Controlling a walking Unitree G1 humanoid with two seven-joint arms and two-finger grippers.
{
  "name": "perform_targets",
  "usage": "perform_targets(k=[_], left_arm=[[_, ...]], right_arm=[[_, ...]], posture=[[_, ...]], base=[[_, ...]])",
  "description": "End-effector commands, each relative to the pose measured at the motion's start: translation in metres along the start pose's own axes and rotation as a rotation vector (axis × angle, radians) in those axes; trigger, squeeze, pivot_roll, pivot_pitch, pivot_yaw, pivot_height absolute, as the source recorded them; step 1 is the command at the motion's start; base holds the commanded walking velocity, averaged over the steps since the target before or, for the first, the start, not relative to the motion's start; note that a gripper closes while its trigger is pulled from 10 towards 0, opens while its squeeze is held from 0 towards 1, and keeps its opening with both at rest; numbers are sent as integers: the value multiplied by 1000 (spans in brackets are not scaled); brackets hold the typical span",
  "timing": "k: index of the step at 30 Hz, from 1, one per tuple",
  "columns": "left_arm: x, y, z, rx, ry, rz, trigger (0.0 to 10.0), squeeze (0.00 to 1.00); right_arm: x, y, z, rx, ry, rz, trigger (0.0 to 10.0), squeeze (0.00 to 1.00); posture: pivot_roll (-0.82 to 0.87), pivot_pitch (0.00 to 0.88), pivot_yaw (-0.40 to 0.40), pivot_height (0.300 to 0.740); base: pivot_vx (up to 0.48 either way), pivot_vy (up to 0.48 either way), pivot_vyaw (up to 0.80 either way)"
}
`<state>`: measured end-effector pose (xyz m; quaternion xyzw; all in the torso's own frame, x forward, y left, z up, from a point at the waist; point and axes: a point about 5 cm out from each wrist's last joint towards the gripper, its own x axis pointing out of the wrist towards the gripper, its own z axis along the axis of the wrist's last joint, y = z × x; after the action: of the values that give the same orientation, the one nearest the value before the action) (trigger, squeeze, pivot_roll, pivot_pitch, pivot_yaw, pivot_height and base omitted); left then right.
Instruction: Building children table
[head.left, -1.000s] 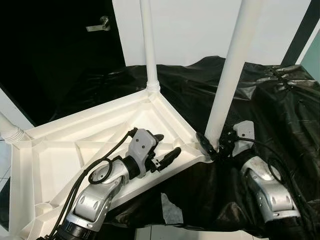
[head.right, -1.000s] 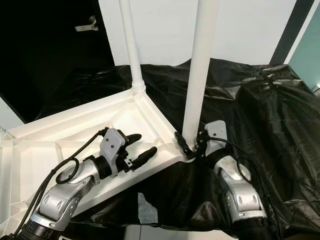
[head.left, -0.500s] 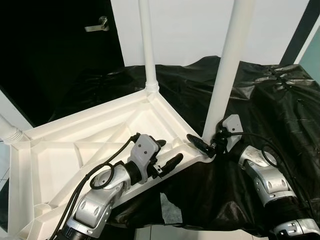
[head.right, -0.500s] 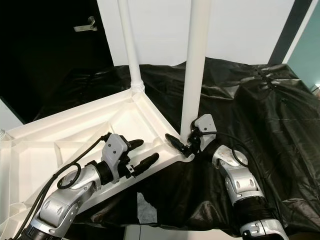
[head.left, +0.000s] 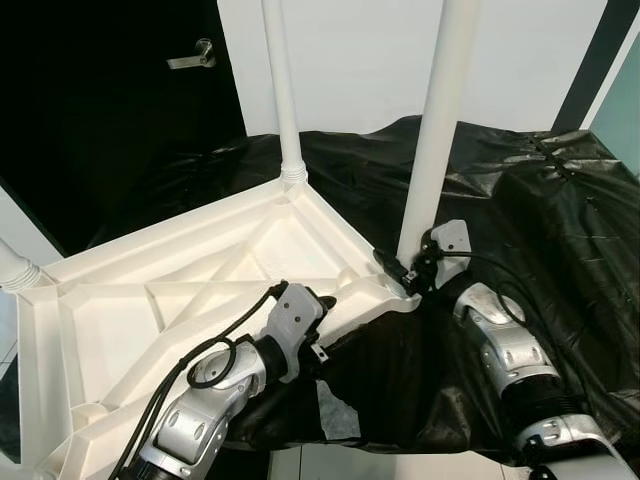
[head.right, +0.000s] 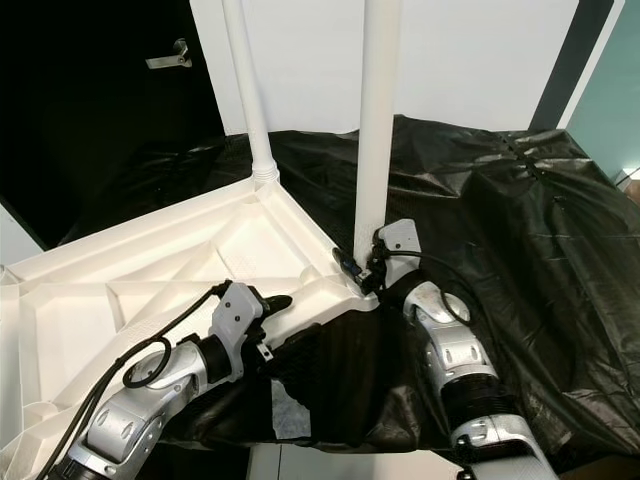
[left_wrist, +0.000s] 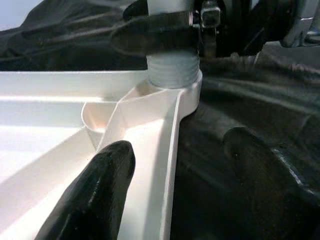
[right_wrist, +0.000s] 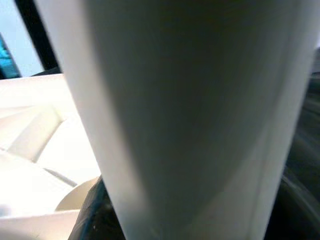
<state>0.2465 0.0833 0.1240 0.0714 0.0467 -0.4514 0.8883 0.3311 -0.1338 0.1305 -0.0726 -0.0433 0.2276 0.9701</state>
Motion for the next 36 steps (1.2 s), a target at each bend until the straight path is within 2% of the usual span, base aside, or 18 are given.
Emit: perform_targets(k=[1,3,5,9,12,16,22,23,24,25,29,31,32,34,35,36], left_arm=[[-1,0,-2,11,9,-52,10000,0],[0,2,-1,12,2,-47,10000,0],[0,2,-1,12,2,-47,10000,0],[0,5,-2,10,-3,-32,10000,0],[0,5,-4,3,-3,-22,10000,0],[2,4,-6,-21,-9,-11,10000,0],[4,2,-5,-32,-16,-11,10000,0],[5,2,-5,-40,-19,-8,10000,0],[7,1,-6,-51,-20,-7,10000,0],[8,1,-7,-58,-19,-7,10000,0],[8,1,-7,-56,-17,-4,10000,0],[9,1,-6,-54,-23,-5,10000,0],[9,1,-6,-54,-23,-5,10000,0],[8,2,-4,-49,-28,-5,10000,0],[8,2,-4,-49,-28,-5,10000,0],[8,4,-3,-46,-29,-4,10000,0]], right_arm=[[2,8,-13,15,70,-29,10000,0],[7,12,-13,53,68,-107,10000,0],[7,12,-13,53,68,-107,10000,0],[11,28,-13,107,64,-333,10000,0],[11,36,-13,147,69,-392,10000,0],[12,48,-6,168,33,-358,10000,0],[9,46,-3,150,4,-341,10000,0],[6,42,-1,143,-10,-332,10000,859],[0,33,-3,133,-11,-331,10000,1000],[-4,26,-4,125,-9,-330,10000,1000],[-8,21,-5,108,-8,-316,10000,1000],[-16,9,-1,71,-50,-200,10000,1000],[-16,9,-1,71,-50,-200,10000,1000],[-22,0,2,35,-56,-98,10000,1000],[-22,0,2,35,-56,-98,10000,1000],[-24,-4,3,17,-58,-43,10000,0]], posture=[[6,0,22,740],[6,0,15,740],[6,0,15,740],[6,0,7,740],[-4,0,11,740],[-20,0,15,740],[-27,0,10,740],[-31,0,11,740],[-33,0,9,740],[-33,0,9,740],[-33,0,9,740],[-40,0,23,740],[-40,0,23,740],[-38,0,27,740],[-38,0,27,740],[-37,0,28,740]], base=[[0,0,0],[0,0,0],[0,0,0],[0,0,0],[0,0,0],[0,0,0],[0,0,0],[0,0,0],[0,0,0],[0,0,0],[0,0,0],[0,0,0],[0,0,0],[0,0,0],[0,0,0],[0,0,0]])
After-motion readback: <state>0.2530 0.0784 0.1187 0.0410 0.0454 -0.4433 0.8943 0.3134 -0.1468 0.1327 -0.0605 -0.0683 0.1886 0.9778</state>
